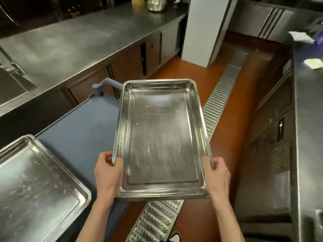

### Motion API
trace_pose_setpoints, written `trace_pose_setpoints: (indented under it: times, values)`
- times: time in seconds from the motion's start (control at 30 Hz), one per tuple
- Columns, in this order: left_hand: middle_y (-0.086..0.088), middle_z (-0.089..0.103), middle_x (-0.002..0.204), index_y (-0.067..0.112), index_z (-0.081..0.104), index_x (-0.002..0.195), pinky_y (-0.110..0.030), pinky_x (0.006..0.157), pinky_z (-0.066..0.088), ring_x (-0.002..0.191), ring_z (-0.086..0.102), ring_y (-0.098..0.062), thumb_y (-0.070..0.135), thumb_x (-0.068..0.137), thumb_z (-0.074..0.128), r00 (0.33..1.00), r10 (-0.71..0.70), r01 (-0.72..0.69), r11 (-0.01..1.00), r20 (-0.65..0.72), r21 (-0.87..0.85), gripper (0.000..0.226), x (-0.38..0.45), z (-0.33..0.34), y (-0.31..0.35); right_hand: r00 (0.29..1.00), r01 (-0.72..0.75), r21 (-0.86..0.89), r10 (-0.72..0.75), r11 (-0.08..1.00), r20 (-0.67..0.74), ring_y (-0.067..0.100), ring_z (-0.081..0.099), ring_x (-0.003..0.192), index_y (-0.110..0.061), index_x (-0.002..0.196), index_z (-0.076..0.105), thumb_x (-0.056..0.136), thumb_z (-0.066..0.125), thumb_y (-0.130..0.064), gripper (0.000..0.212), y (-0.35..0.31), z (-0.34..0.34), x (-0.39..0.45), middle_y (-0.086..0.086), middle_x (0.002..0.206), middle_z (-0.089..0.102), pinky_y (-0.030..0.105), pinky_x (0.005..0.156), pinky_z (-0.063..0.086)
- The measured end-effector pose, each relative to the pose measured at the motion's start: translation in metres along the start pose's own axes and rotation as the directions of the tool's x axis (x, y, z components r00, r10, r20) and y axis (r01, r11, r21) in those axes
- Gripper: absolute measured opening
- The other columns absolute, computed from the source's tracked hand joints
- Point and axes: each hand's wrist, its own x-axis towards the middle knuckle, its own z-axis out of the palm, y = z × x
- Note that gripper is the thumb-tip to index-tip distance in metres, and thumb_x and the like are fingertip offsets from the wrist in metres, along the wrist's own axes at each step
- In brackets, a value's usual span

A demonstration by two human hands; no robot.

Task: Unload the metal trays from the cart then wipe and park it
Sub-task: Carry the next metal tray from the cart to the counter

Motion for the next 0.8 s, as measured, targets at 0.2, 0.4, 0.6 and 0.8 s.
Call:
trace_pose_setpoints:
  times: [0.2,0.4,0.6,0.8]
  values:
    - [0.004,0.066,0.081,0.034,0.058,0.093,-0.016,0.061,0.042,0.065,0.059,0.011,0.01,0.092,0.066,0.994,0.052,-0.05,0.998,0.096,-0.023,0.025,-0.028,0.048,0.024,0.995,-0.05,0.037,0.053,0.998,-0.078,0.015,0.046,0.062,-0.01,0.08,0.054,0.102,0.058,-0.046,0.043,0.036,-0.047,0.023,0.0,0.069,0.053,0.03,0.061,0.041]
    - [0.003,0.068,0.088,0.033,0.059,0.096,-0.02,0.066,0.045,0.073,0.062,-0.003,0.012,0.092,0.066,0.978,0.08,-0.074,0.997,0.195,-0.033,0.022,-0.046,0.098,0.046,0.977,-0.087,0.053,0.095,0.995,-0.189,0.014,0.059,0.073,-0.018,0.08,0.057,0.107,0.049,-0.053,0.045,0.07,-0.088,0.035,0.001,0.074,0.064,0.03,0.063,0.043]
    - [0.004,0.068,0.09,0.03,0.061,0.099,-0.022,0.068,0.045,0.08,0.064,-0.01,0.012,0.093,0.067,0.93,0.147,-0.148,0.989,0.336,-0.023,0.02,-0.051,0.148,0.066,0.932,-0.166,0.077,0.182,0.983,-0.315,0.006,0.058,0.066,-0.022,0.079,0.056,0.108,0.045,-0.052,0.043,0.101,-0.114,0.035,-0.003,0.07,0.063,0.026,0.06,0.04]
    - [0.001,0.07,0.09,0.031,0.06,0.097,-0.036,0.075,0.054,0.079,0.064,-0.016,0.011,0.095,0.066,0.852,0.181,-0.183,0.982,0.492,-0.044,0.02,-0.043,0.209,0.09,0.842,-0.276,0.088,0.285,0.957,-0.458,0.003,0.058,0.063,-0.024,0.077,0.055,0.108,0.047,-0.051,0.041,0.115,-0.128,0.044,-0.005,0.067,0.062,0.019,0.058,0.035]
